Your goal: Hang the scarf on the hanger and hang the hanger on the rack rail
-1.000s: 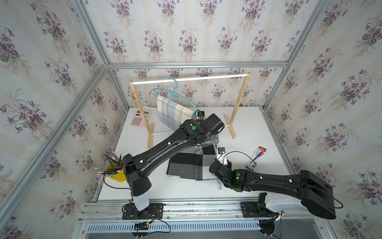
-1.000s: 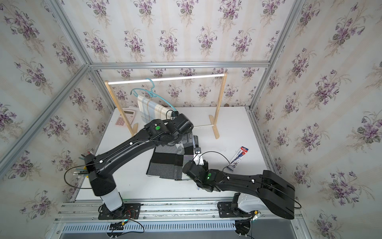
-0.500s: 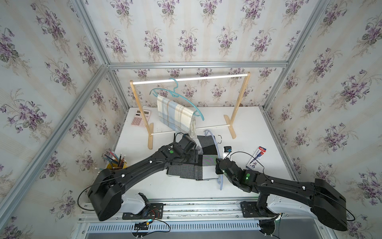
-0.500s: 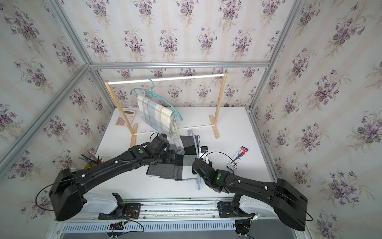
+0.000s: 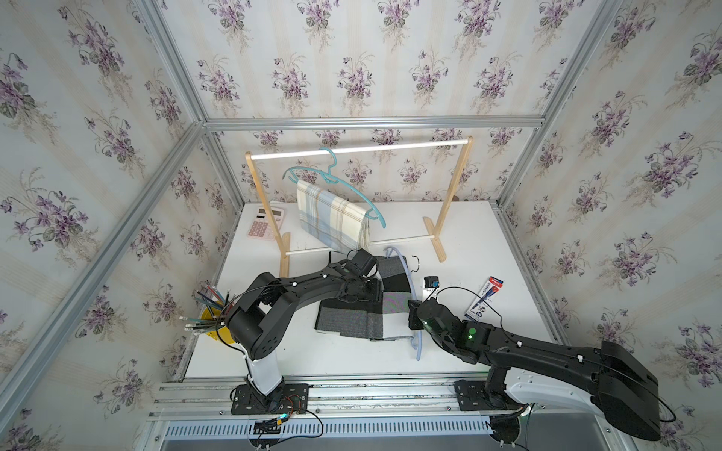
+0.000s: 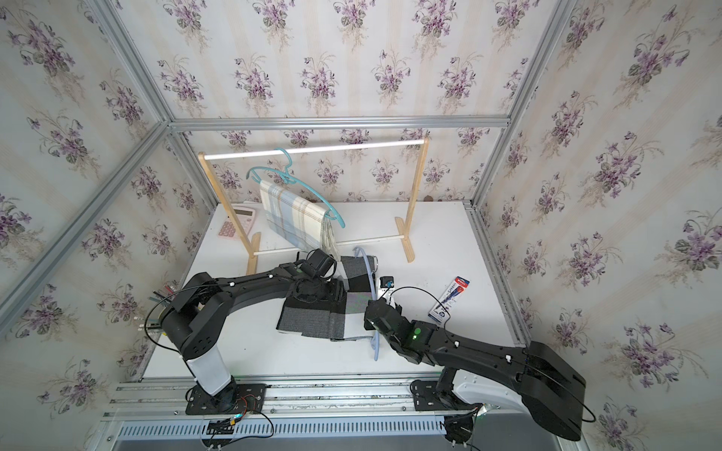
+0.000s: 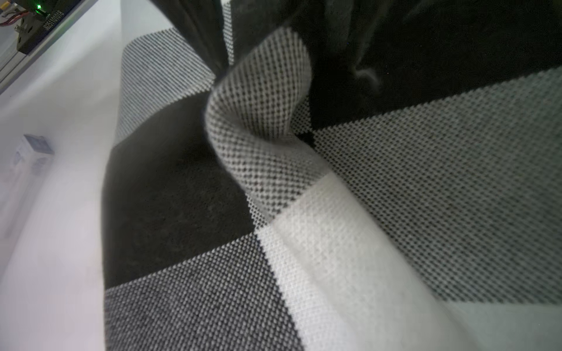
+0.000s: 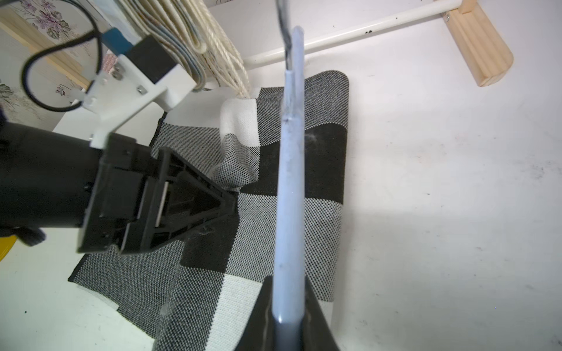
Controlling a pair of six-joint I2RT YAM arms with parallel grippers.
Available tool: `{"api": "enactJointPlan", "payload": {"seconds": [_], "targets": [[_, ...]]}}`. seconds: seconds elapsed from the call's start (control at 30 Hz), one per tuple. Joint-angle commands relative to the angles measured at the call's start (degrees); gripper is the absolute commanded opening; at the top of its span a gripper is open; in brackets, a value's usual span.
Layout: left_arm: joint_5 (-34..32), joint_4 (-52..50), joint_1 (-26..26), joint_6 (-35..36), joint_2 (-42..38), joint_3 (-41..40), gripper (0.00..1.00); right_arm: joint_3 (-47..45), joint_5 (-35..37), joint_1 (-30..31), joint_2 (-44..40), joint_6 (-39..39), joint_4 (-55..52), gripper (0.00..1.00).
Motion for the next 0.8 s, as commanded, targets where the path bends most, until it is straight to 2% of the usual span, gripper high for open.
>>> {"api": "enactJointPlan", "payload": {"seconds": [0.0,0.1,0.13,0.3,0.47,0.63,0.77], "targets": [[2.27,1.17,0.08,1.5,1.05,1.1,0.37,1.07,0.48,0.05,-1.44,0.36,-3.03,0.0],[2.52,1.6,0.08,1.75,-1.4,0.78,0.03,2.47,2.0,0.04,-3.89,0.14,-7.01,0.0],[2.1,1.23,0.08,1.76,-2.83,0.57,0.0,3.11,2.82,0.01,-4.88,0.03,-8.97,0.0],[1.04,-0.39,-0.09,1.12,-13.71,-1.16,0.0,9.38,8.25,-1.58,-8.96,-1.77,-21.94,0.0],[0.73,-2.27,-0.14,-0.82,-26.02,-2.05,0.0,20.73,12.42,-5.22,-11.12,-7.58,-33.61,0.0],[1.93,-4.01,-0.17,-2.79,-34.09,-0.55,0.0,33.26,12.98,-8.91,-9.29,-14.67,-40.88,0.0],[4.42,-4.22,-0.27,-4.03,-37.67,0.27,0.0,38.97,12.49,-11.84,-6.56,-18.84,-42.95,0.0]]}}
